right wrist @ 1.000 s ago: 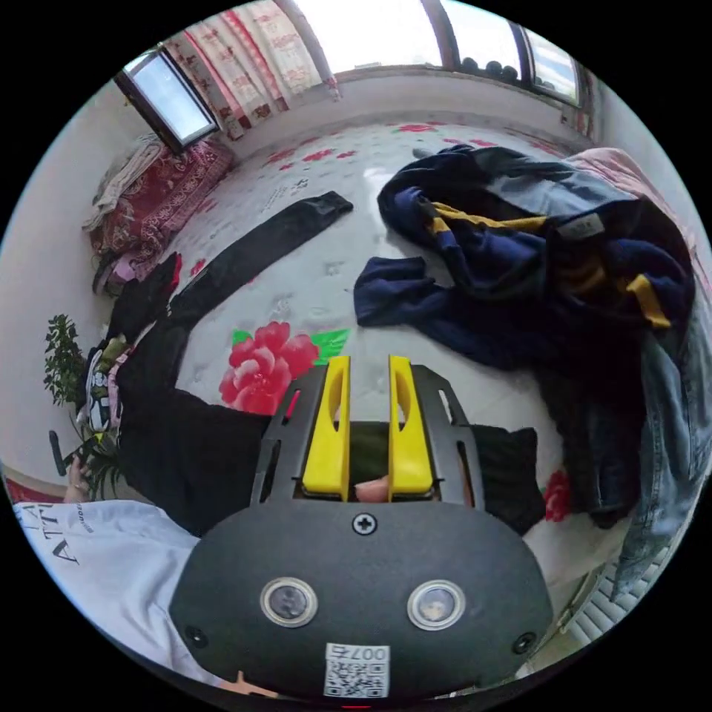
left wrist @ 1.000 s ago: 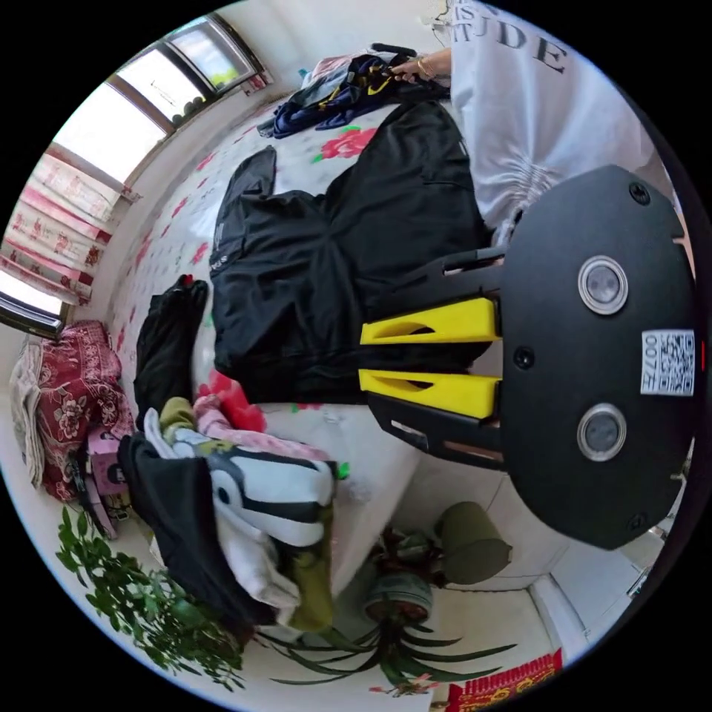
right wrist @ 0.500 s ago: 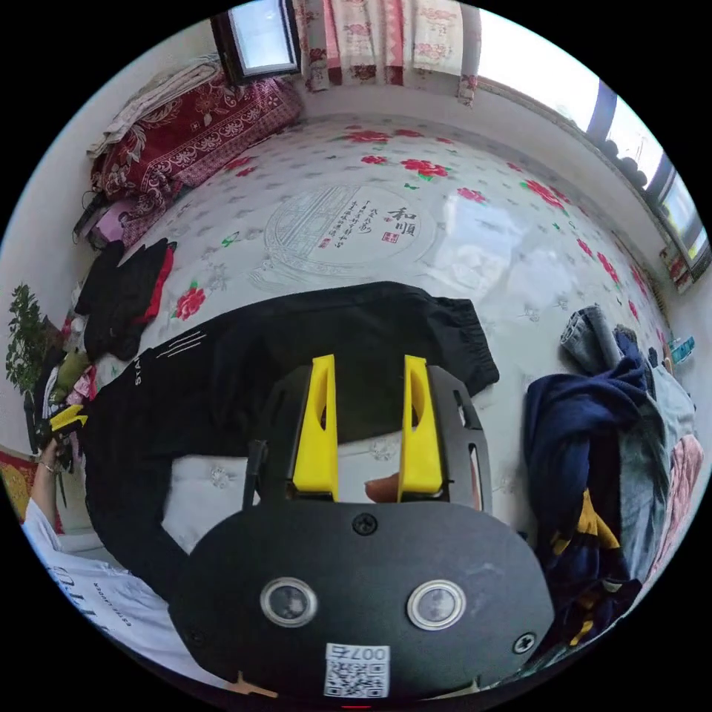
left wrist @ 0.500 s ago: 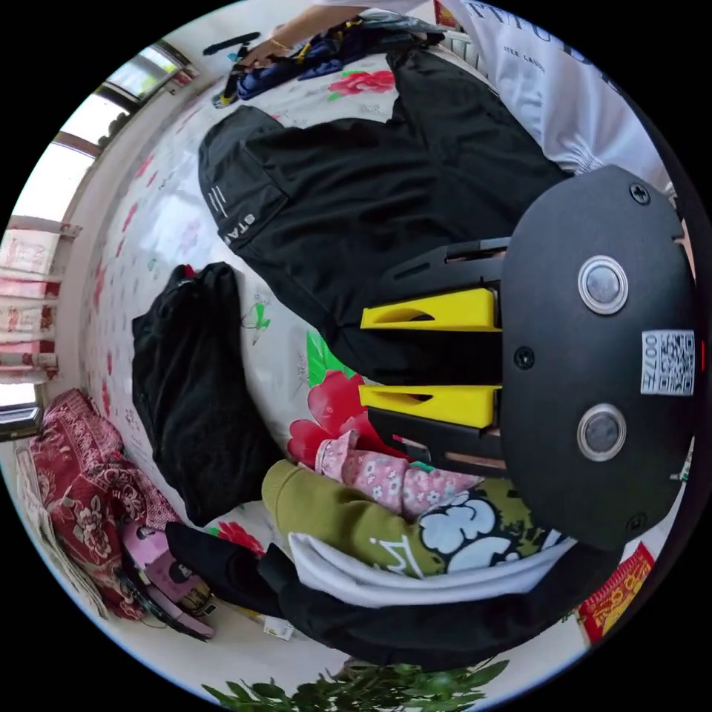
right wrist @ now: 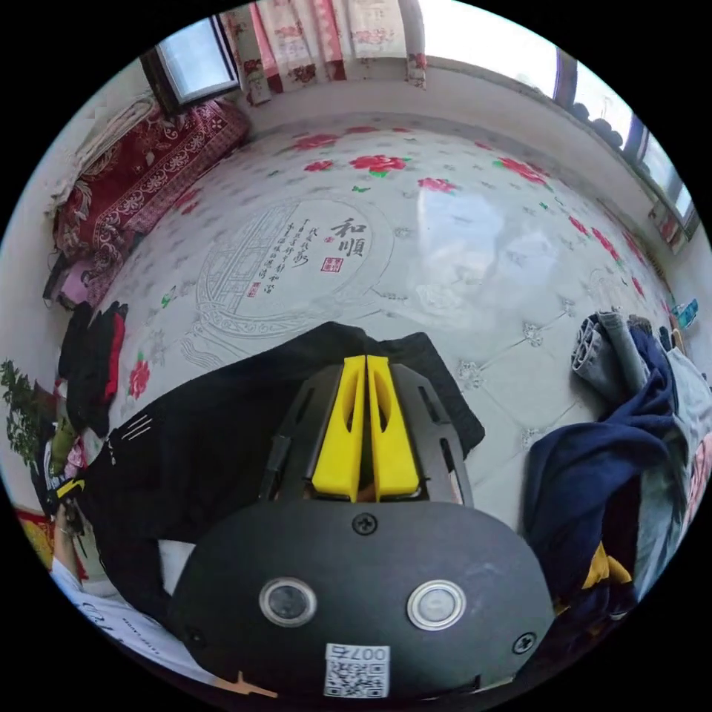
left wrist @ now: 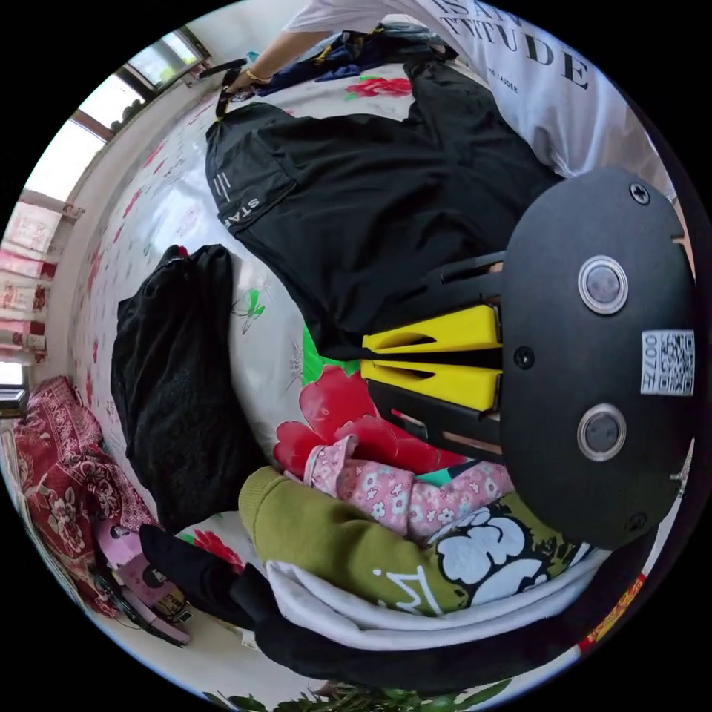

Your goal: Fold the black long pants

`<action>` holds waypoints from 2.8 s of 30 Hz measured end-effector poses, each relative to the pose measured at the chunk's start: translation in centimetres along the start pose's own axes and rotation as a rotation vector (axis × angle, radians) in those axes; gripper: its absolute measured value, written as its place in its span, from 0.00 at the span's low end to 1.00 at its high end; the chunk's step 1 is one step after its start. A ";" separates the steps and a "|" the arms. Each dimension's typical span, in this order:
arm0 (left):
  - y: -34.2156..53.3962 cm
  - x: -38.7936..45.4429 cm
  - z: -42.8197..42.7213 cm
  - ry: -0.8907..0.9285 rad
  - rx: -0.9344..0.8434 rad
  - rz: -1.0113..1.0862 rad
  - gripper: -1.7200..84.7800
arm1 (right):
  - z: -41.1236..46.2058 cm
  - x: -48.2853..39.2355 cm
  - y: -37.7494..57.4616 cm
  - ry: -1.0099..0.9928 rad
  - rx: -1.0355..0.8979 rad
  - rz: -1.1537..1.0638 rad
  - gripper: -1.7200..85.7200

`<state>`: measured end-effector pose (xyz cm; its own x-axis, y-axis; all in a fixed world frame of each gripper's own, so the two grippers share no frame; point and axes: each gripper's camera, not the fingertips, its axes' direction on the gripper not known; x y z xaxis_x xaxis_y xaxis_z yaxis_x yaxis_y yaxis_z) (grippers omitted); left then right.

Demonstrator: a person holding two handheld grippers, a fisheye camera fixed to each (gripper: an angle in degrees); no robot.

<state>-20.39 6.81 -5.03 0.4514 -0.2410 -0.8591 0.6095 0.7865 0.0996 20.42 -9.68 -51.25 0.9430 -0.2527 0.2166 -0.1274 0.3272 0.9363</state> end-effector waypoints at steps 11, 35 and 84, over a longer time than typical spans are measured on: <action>11.2 0.3 -15.6 0.175 0.428 0.071 0.01 | -29.4 8.0 20.6 -0.263 0.459 -0.032 0.02; 30.0 5.6 -10.2 0.189 0.108 -0.172 0.08 | -31.7 26.0 55.5 -0.128 0.039 0.701 0.09; 39.5 -8.7 -14.4 0.416 0.352 -0.756 0.11 | -32.4 33.9 61.5 -0.109 -0.002 0.650 0.03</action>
<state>-9.66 48.20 -0.85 -0.3746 -0.3421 -0.8618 0.8393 0.2699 -0.4719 54.55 31.40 4.71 0.6377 -0.0936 0.7646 -0.6597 0.4462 0.6048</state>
